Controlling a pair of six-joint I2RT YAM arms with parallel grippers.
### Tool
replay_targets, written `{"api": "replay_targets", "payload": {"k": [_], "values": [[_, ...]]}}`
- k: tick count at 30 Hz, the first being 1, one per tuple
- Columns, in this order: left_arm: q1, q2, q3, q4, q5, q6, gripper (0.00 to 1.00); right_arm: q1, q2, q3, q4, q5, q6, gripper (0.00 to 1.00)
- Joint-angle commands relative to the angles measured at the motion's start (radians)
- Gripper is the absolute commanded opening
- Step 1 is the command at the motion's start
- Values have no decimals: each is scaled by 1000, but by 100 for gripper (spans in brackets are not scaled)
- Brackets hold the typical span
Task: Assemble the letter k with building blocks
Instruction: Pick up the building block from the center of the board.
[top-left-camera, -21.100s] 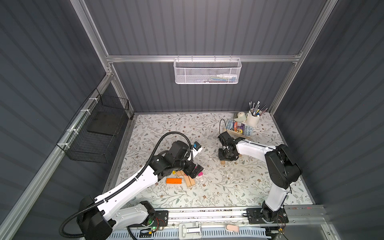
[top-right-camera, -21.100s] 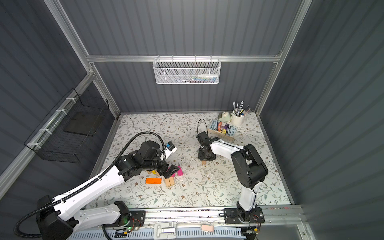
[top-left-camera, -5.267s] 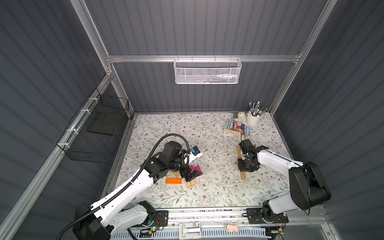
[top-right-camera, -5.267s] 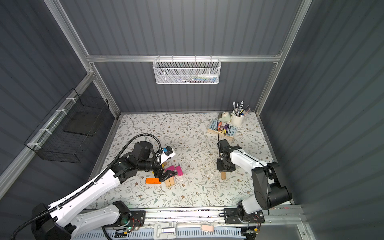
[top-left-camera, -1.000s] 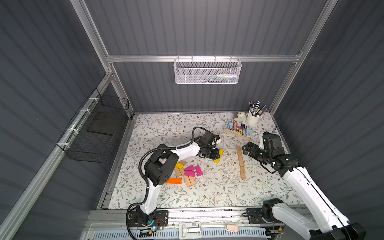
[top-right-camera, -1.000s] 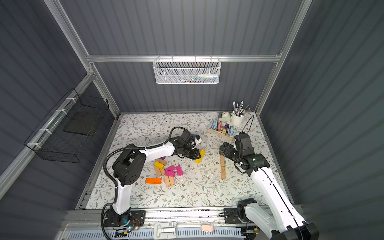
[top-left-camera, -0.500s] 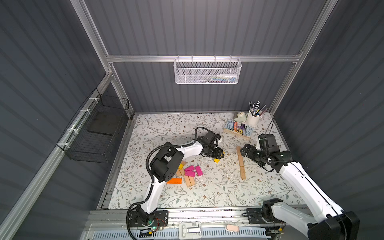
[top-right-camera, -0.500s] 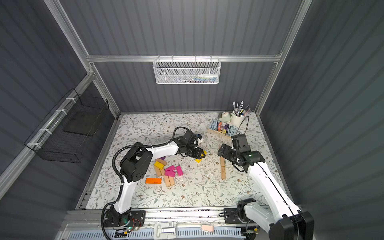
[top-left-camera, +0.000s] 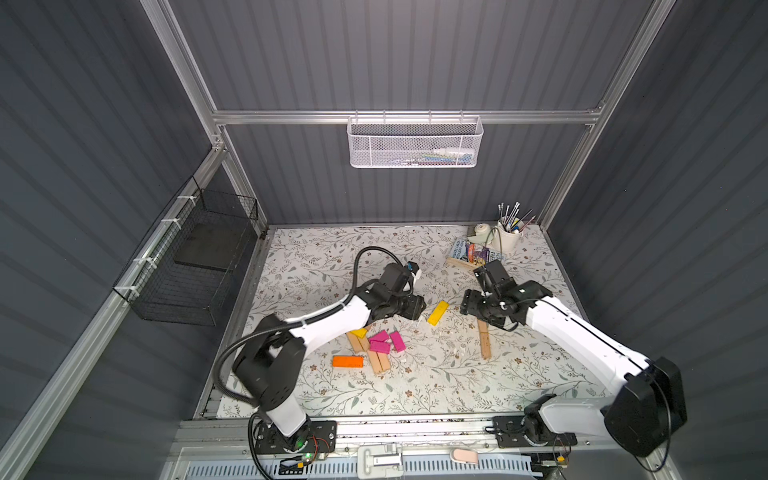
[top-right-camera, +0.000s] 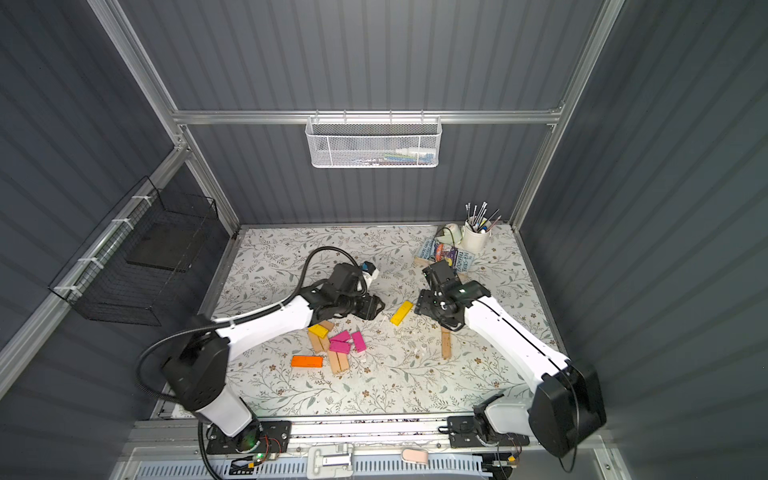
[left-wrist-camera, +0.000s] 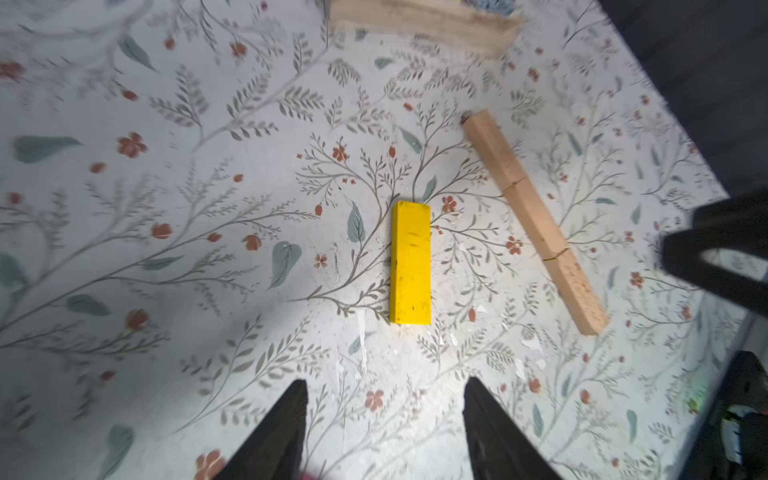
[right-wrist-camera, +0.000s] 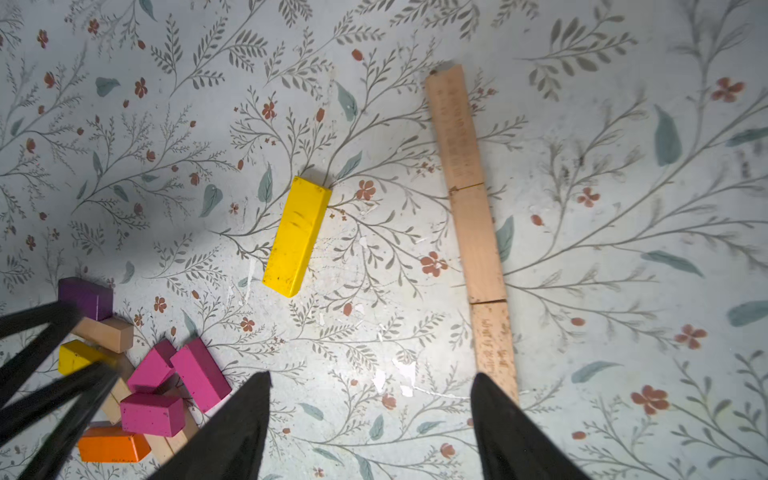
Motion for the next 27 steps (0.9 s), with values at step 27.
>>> {"api": "replay_targets", "payload": {"k": [27], "values": [[2, -532, -187, -399, 102, 460, 95, 103, 614, 352, 15, 70, 123, 59]]}}
